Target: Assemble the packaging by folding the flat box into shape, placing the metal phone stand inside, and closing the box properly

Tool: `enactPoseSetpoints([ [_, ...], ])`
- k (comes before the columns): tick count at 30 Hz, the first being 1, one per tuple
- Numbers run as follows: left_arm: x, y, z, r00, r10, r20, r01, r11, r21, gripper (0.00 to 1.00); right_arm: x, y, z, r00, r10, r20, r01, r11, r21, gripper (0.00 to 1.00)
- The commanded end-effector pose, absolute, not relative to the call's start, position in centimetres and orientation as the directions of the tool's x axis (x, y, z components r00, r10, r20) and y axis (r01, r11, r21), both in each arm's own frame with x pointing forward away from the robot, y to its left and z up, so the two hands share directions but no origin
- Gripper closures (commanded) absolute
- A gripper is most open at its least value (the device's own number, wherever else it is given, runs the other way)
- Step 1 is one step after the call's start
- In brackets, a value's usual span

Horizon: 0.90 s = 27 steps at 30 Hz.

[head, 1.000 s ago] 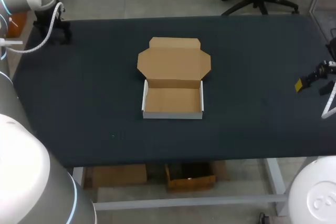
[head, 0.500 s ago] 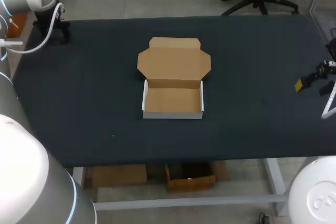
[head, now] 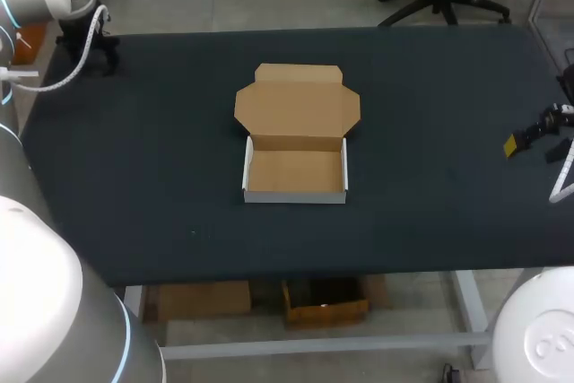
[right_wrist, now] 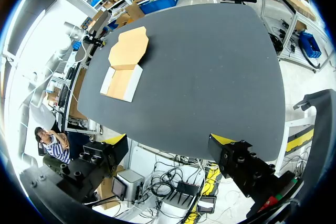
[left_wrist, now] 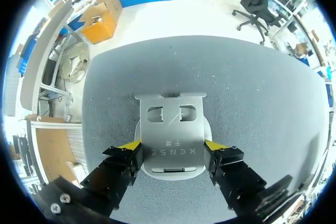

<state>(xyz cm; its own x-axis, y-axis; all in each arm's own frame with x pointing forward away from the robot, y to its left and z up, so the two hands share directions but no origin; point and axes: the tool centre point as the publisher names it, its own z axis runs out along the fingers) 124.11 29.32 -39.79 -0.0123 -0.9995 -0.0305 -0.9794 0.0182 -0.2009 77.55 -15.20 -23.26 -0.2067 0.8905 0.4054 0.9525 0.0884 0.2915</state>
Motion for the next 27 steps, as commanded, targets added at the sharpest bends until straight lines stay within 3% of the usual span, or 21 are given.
enactPoseSetpoints([
  [1, 125.0, 29.5, -40.0, -0.012, -1.000, -0.029, -1.000, 0.012, -0.011, 1.00, 77.5, -15.3, -23.1, -0.207, 0.889, 0.407, 0.953, 0.090, 0.289, 0.00],
  [27, 121.5, 29.5, -37.1, -0.019, -0.998, -0.052, -0.999, 0.021, -0.045, 1.00, 77.5, -15.3, -23.1, -0.207, 0.889, 0.407, 0.953, 0.090, 0.289, 0.00],
])
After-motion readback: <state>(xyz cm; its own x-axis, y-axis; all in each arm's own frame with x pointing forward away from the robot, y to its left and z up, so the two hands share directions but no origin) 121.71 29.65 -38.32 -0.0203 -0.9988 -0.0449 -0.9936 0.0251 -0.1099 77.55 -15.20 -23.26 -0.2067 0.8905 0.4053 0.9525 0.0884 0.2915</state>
